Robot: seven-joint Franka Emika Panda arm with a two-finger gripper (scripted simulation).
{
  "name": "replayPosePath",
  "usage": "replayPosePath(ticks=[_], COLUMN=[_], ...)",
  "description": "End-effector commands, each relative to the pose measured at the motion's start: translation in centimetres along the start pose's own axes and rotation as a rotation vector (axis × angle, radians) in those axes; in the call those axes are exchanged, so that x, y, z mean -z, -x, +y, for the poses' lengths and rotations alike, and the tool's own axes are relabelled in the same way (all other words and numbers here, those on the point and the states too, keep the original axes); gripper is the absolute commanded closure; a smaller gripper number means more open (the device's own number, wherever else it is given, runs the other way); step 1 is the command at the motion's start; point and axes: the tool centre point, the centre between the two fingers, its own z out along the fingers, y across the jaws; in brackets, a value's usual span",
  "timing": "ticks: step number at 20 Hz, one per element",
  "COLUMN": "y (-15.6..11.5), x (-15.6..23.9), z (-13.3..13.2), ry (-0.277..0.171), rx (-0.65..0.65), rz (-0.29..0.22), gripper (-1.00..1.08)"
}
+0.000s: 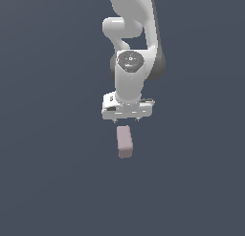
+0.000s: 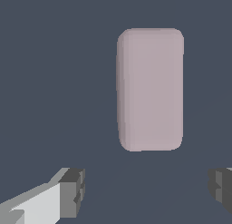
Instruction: Pick up the object and move it to a goal position.
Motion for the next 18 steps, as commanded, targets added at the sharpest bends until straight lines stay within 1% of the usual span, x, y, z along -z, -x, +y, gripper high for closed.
replayPosePath(ticks=[1, 10, 18], y=[0.0, 0.2, -0.4], x=[0.0, 0.9, 0.7], z=[0.0, -1.4, -1.1], ry=[0.0, -0.004, -0.004], rx=[0.0, 0.045, 0.043], rz=[0.0, -0.013, -0.006], gripper=[-0.92, -0.92, -0.92])
